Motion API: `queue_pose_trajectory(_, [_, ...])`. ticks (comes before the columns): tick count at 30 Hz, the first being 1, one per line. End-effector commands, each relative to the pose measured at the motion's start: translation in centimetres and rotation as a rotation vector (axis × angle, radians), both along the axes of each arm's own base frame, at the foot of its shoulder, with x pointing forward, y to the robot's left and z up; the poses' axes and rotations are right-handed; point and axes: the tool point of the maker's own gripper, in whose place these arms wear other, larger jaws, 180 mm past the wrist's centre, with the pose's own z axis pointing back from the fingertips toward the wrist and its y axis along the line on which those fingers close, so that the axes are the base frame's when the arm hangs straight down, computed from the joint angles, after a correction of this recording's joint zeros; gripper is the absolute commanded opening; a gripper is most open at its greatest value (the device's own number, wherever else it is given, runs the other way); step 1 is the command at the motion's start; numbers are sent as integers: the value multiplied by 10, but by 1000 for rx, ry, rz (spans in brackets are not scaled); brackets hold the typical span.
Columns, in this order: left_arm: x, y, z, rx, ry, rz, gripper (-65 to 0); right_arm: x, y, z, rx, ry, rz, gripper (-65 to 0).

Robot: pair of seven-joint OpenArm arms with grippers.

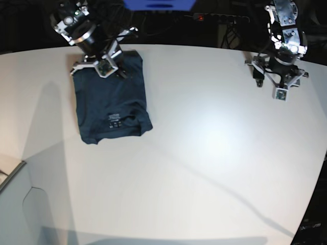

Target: Layout the t-shirt on the table in an organized manner, then fold the t-shirt properly

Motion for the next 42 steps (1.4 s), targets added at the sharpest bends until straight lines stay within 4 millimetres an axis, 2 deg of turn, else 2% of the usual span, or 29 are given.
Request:
queue_pose_trajectory(1, [1,-4,12,-15,-44,2,-314,4,-1,15,27,-46,-16,-621])
queue_pose_trajectory(3, [-6,-8,20,-36,-66,4,-402,1,-16,19,13,-46,-72,-621])
queue_pose_trajectory(7, [-28,-16,27,-75,-67,4,-648,-18,-37,17,3,-12,-169,-621])
queue_pose_trajectory(11, [-67,-20,17,-103,6,12,-642,-51,-44,3,-11,75,-198,-621])
queue_pose_trajectory(16, [-113,-25,3,-184,88,50,-650,-94,-42,-10,-15,184,-197,-622])
queue_pose_trajectory(19, [-141,-26,-13,-224,157,87,-650,-117,-40,-22,-15,256,-205,-622])
queue_pose_trajectory(23, [-175,-25,-46,-258,269,138,-650,-151,-42,-56,-14,379,-220,-622])
queue_pose_trajectory(25, [-180,-20,-66,-272,310,161,-650,-166,-44,-78,-13,446,-232,-622])
queue_pose_trajectory(27, [-195,-18,-90,-298,377,196,-650,-179,-46,-101,-9,511,-245,-622])
queue_pose_trajectory(30, [-203,-20,-118,-339,442,245,-650,-196,-51,-131,-16,597,-248,-622])
queue_pose_trajectory(32, [-203,-19,-133,-359,477,268,-650,-200,-48,-147,4,627,-262,-622])
queue_pose_trajectory(36, [-187,-38,-161,-426,538,168,-650,-197,-43,-174,71,629,-304,-622])
queue_pose_trajectory(40, [-194,-57,-188,-513,575,169,-650,-203,-37,-199,122,667,-354,-622])
queue_pose_trajectory(42, [-197,-55,-197,-527,569,201,-650,-203,-32,-208,169,670,-415,-622])
